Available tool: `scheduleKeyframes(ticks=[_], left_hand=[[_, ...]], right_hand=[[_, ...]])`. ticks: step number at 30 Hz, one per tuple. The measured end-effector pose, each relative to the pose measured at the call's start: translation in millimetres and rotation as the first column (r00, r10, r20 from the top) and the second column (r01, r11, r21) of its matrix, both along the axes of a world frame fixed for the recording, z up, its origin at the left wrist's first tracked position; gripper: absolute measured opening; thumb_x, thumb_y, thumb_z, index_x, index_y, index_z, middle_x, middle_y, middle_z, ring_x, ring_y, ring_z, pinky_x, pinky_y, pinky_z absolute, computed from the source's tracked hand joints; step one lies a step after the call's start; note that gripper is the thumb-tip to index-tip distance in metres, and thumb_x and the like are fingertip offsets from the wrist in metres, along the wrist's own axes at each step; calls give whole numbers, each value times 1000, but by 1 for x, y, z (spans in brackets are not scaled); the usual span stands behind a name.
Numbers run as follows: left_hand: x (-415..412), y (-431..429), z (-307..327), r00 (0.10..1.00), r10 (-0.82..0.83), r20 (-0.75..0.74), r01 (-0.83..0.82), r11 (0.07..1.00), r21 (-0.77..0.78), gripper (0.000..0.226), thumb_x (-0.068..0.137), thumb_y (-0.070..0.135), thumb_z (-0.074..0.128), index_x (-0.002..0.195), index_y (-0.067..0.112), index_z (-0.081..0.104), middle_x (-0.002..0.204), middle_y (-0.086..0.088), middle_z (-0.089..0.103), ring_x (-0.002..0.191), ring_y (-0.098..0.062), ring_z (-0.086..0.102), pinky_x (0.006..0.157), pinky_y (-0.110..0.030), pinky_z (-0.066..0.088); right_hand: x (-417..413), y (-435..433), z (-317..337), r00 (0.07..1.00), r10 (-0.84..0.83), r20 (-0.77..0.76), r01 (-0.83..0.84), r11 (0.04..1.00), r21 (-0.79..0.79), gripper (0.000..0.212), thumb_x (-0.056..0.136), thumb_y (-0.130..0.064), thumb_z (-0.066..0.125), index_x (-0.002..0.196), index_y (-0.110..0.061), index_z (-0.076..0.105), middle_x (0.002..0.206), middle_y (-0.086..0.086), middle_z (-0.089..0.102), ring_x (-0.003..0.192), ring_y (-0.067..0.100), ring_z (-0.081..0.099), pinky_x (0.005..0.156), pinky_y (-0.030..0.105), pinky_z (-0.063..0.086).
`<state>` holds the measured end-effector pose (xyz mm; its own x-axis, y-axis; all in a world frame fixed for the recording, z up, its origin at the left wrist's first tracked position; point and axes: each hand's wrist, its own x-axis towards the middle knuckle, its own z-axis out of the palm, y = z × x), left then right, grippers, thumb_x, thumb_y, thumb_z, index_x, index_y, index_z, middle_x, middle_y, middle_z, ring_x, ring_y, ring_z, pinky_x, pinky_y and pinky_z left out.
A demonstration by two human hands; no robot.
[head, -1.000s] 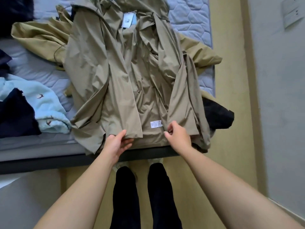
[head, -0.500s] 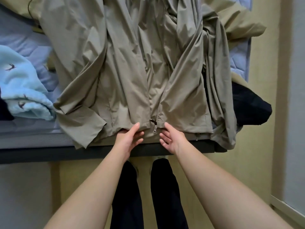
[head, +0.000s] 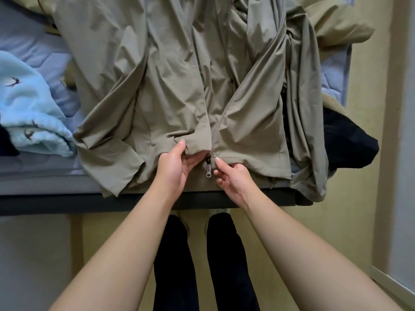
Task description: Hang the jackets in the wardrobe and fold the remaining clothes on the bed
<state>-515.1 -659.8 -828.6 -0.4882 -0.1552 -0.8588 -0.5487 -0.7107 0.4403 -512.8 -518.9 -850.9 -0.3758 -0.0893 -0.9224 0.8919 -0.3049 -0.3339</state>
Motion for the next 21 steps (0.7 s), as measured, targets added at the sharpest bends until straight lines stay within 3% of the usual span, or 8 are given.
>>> scheduleKeyframes(ticks=[3, 5, 10, 14, 17, 19, 21], left_hand=[[7, 5, 7, 952, -289, 104, 304, 932, -196, 37, 98, 23, 47, 116, -6, 60, 102, -15, 70, 96, -29, 68, 93, -41, 51], [12, 6, 8, 929, -342, 141, 367, 899, -240, 36, 96, 27, 52, 112, -2, 64, 106, -13, 69, 102, -28, 65, 100, -44, 46], [14, -1, 9, 928, -360, 95, 372, 882, -288, 29, 94, 28, 55, 104, 4, 68, 107, -9, 70, 103, -20, 65, 100, -40, 46], [23, -3, 7, 878, -474, 71, 468, 817, -338, 16, 93, 31, 56, 89, 20, 67, 103, 8, 68, 102, -7, 62, 95, -25, 44], [25, -12, 7, 957, -288, 43, 280, 873, -399, 13, 95, 25, 55, 102, 19, 64, 109, 2, 68, 103, -11, 62, 93, -27, 45], [25, -20, 10, 964, -266, -21, 237, 890, -389, 16, 96, 22, 52, 104, 14, 63, 98, -6, 72, 87, -17, 67, 83, -33, 50], [28, -19, 14, 928, -370, -47, 327, 867, -376, 17, 96, 21, 53, 90, 10, 65, 73, -4, 72, 58, -14, 63, 65, -29, 51]], right_hand=[[1, -1, 11, 999, -10, -36, 9, 999, -42, 2, 87, -4, 63, 88, -5, 64, 72, 4, 69, 61, 10, 61, 53, 20, 44], [1, -4, 15, 998, -47, -39, 45, 998, -37, 1, 85, -1, 63, 86, -1, 64, 71, 6, 68, 62, 13, 61, 56, 22, 45], [5, -11, 17, 989, -145, -5, 145, 989, 15, 9, 86, 3, 61, 79, -4, 61, 56, -1, 61, 44, 4, 51, 42, 15, 36], [-3, -17, 18, 974, -226, 24, 225, 973, 50, 13, 86, 0, 63, 99, 2, 62, 71, 3, 66, 47, 5, 52, 38, 16, 34], [-12, -15, 21, 989, -147, 2, 147, 986, 82, 4, 85, -6, 68, 86, -6, 65, 64, -3, 64, 45, 2, 48, 39, 15, 31], [-13, -13, 25, 996, -85, -6, 85, 991, 103, 8, 84, -9, 69, 77, -10, 64, 59, -6, 60, 45, 1, 44, 40, 15, 29], [-9, -10, 28, 998, -65, 10, 64, 996, 62, 8, 85, -10, 67, 78, -9, 63, 61, -4, 57, 47, 2, 43, 41, 15, 29]])
